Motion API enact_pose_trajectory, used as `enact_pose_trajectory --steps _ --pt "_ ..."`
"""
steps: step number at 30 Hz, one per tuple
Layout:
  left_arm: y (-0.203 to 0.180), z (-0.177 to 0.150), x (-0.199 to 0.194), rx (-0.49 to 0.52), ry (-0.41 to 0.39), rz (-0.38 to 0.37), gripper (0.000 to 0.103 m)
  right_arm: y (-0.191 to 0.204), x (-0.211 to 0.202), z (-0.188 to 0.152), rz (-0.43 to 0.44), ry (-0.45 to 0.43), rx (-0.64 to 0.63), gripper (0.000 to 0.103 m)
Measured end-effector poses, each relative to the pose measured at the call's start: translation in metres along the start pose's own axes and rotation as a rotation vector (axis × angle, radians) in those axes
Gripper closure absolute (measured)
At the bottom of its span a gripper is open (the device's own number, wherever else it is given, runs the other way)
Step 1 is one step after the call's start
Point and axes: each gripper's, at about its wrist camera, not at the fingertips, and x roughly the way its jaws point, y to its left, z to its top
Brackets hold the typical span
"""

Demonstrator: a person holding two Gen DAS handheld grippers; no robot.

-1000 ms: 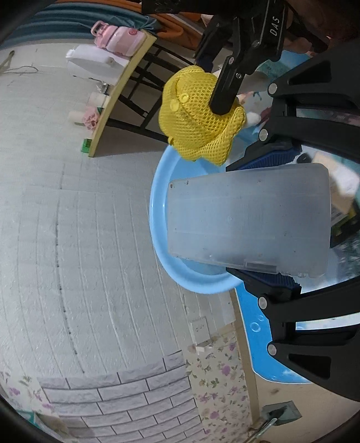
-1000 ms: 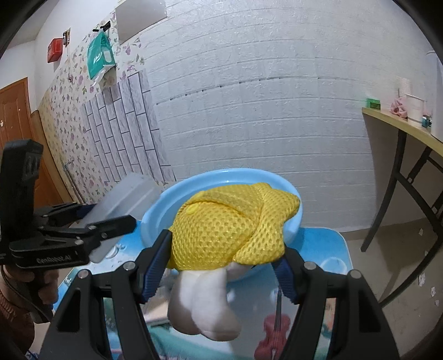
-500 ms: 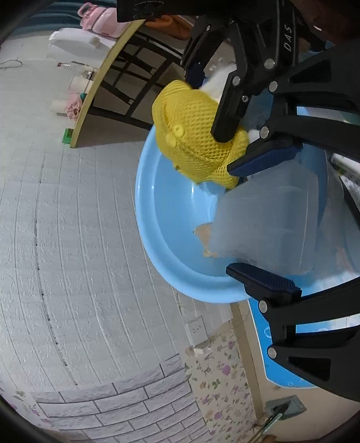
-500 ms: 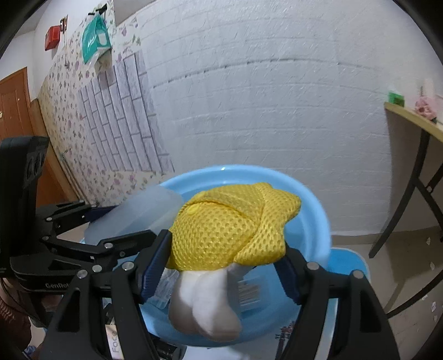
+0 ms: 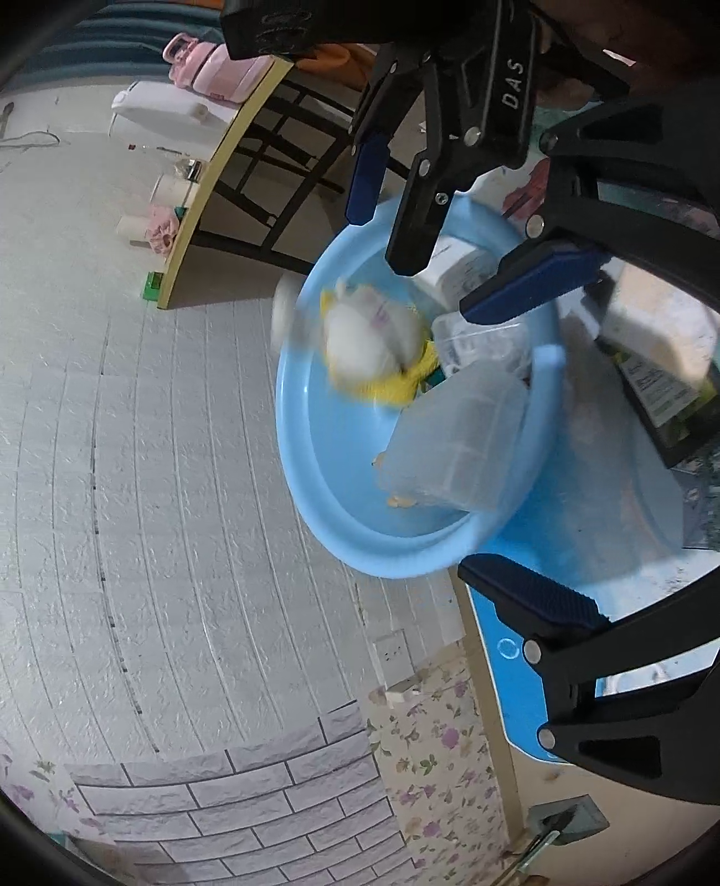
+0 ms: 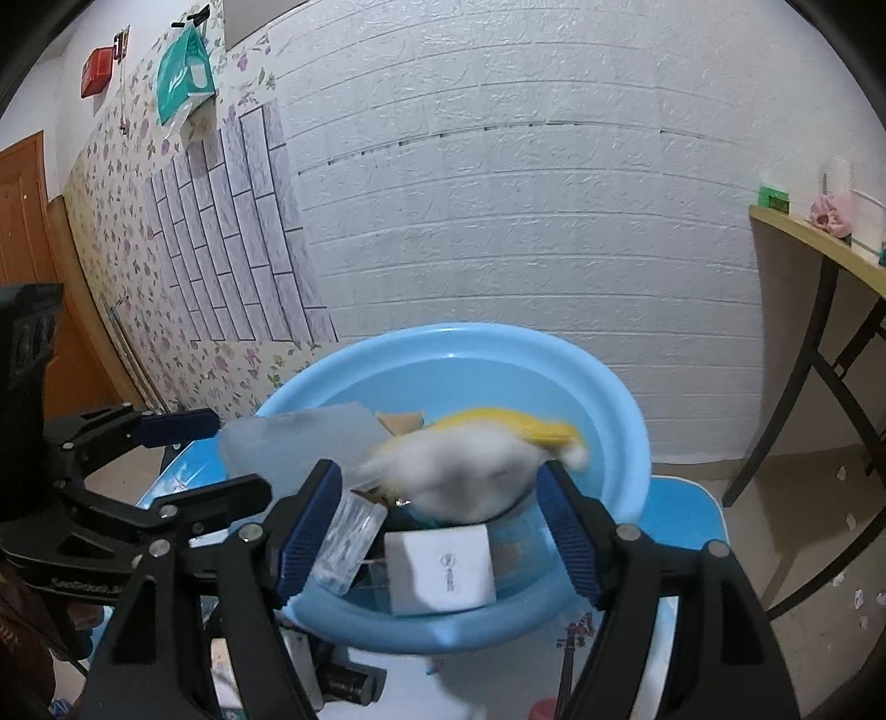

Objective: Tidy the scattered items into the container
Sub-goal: 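Carry the plastic box and plush toy over the basin and release them inside, then move both grippers back toward the Face tissue pack and black box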

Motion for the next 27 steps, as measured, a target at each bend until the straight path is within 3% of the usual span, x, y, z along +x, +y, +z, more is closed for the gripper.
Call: enact_pose_trajectory --steps 17,24,27 --pt "0.008 -0.051 -0.067 -0.036 -0.033 0.039 0.009 0.028 -0.053 -0.025 -0.046 0.008 0.014 0.03" --pt "0.017 -0.067 -0.092 -0.056 -0.047 0.066 0.005 0.055 -0.071 -0.038 -0.052 -0.019 -0.064 0.03" --pt "0.022 -0.073 -0.099 -0.072 -0.049 0.074 0.005 0.065 -0.071 -0.044 -0.046 0.016 -0.068 0.03"
